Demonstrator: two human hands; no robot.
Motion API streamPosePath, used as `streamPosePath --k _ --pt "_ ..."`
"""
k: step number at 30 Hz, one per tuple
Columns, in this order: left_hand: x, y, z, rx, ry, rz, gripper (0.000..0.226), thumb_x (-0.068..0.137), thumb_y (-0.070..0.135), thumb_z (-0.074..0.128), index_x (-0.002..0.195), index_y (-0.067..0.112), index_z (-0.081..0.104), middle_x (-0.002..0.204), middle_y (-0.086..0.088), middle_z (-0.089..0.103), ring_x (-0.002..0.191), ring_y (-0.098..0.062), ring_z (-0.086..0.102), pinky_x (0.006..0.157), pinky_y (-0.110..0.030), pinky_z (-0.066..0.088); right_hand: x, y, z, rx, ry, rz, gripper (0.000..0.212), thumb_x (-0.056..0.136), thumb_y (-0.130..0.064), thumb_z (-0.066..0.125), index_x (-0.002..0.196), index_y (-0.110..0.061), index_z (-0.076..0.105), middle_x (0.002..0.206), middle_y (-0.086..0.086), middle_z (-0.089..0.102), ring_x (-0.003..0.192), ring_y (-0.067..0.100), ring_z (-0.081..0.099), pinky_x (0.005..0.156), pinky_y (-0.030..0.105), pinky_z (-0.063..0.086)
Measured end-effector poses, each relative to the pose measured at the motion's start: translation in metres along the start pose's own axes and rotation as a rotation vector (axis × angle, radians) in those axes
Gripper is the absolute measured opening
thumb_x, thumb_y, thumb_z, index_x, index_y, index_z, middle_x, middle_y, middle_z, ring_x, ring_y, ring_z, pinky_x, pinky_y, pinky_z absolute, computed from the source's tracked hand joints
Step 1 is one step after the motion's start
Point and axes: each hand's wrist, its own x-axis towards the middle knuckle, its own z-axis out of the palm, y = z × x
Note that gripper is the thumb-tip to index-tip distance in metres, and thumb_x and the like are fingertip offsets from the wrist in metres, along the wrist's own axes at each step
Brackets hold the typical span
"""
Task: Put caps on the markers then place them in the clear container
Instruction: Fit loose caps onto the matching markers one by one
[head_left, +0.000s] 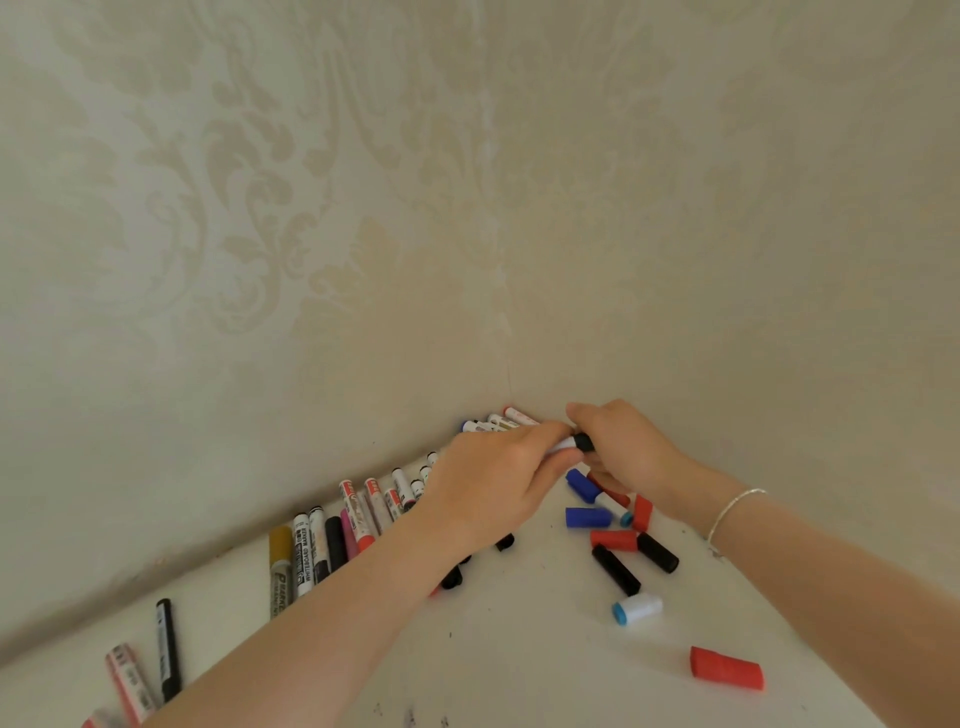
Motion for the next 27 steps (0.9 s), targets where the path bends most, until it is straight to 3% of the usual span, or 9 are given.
streamPosePath --k 3,5,7,9,13,15,18,22,27 --pt "0.000 -0.001 -0.003 0.073 0.043 0.053 0.038 0.096 0.044 0.034 0.094 0.023 0.067 0.063 0.007 0.063 0.050 -0.015 0.055 0.042 -0.020 0.029 0.002 0.003 0.002 -0.015 0.019 -0.033 0.036 0.099 -0.027 0.039 0.066 -0.013 0.046 0.064 0.003 0.048 0.055 0.013 0.044 0.055 0.025 0.038" --pt "0.000 -0.005 -0.001 0.067 0.004 0.080 0.038 0.097 0.044 0.034 0.095 0.023 0.066 0.067 0.008 0.064 0.054 -0.016 0.057 0.044 -0.021 0.031 0.003 0.006 0.003 -0.010 0.005 -0.019 0.040 0.099 -0.026 0.038 0.061 -0.013 0.043 0.051 -0.001 0.045 0.044 0.010 0.040 0.050 0.026 0.033" --pt "0.002 -0.011 0.005 0.039 -0.094 0.113 0.038 0.097 0.044 0.032 0.096 0.022 0.062 0.075 0.006 0.065 0.063 -0.019 0.061 0.048 -0.026 0.041 0.004 0.011 0.004 -0.072 -0.018 0.006 0.047 0.099 -0.028 0.037 0.054 -0.013 0.037 0.036 -0.007 0.033 0.033 0.007 0.029 0.045 0.025 0.026" --pt "0.006 -0.020 0.008 -0.034 -0.250 0.093 0.038 0.097 0.043 0.031 0.107 0.020 0.060 0.089 0.003 0.066 0.079 -0.021 0.061 0.065 -0.035 0.049 0.006 0.014 0.003 -0.195 -0.015 -0.003 0.050 0.099 -0.039 0.036 0.056 -0.013 0.040 0.042 -0.004 0.033 0.040 0.011 0.029 0.048 0.026 0.029" --pt "0.006 -0.048 0.019 -0.166 -0.439 -0.010 0.032 0.095 0.026 0.050 0.126 0.030 0.058 0.112 0.007 0.061 0.104 -0.013 0.051 0.091 -0.030 0.040 0.010 0.023 -0.011 -0.203 0.115 0.012 0.053 0.097 -0.044 0.038 0.094 0.003 0.061 0.066 0.014 0.054 0.057 0.019 0.043 0.055 0.033 0.041" --pt "-0.001 -0.057 0.023 -0.238 -0.509 -0.102 0.033 0.090 0.019 0.053 0.118 0.033 0.063 0.110 0.010 0.061 0.104 -0.009 0.052 0.092 -0.032 0.042 0.010 0.028 -0.023 -0.204 0.165 0.025 0.046 0.098 -0.041 0.039 0.100 -0.001 0.061 0.080 0.017 0.067 0.060 0.020 0.052 0.058 0.034 0.046" --pt "-0.010 -0.060 0.023 -0.363 -0.546 -0.241 0.036 0.083 0.011 0.055 0.108 0.032 0.068 0.110 0.016 0.064 0.105 -0.002 0.054 0.092 -0.027 0.045 0.011 0.035 -0.032 -0.191 0.156 0.035 0.035 0.098 -0.034 0.042 0.094 -0.007 0.063 0.072 0.008 0.066 0.054 0.017 0.052 0.053 0.027 0.044" --pt "-0.015 -0.056 0.027 -0.350 -0.585 -0.270 0.035 0.082 0.009 0.056 0.103 0.031 0.072 0.111 0.016 0.066 0.106 -0.001 0.055 0.095 -0.025 0.045 0.012 0.042 -0.032 -0.289 0.114 0.039 0.015 0.095 -0.021 0.050 0.094 -0.014 0.063 0.079 0.006 0.067 0.060 0.014 0.055 0.053 0.023 0.045" --pt "-0.019 -0.058 0.038 -0.407 -0.641 -0.325 0.030 0.085 0.016 0.055 0.092 0.040 0.071 0.104 0.018 0.061 0.095 -0.002 0.057 0.089 -0.029 0.049 0.007 0.047 -0.034 -0.442 0.083 -0.010 0.014 0.092 -0.014 0.051 0.093 -0.016 0.064 0.078 -0.002 0.062 0.062 0.010 0.056 0.051 0.018 0.042"
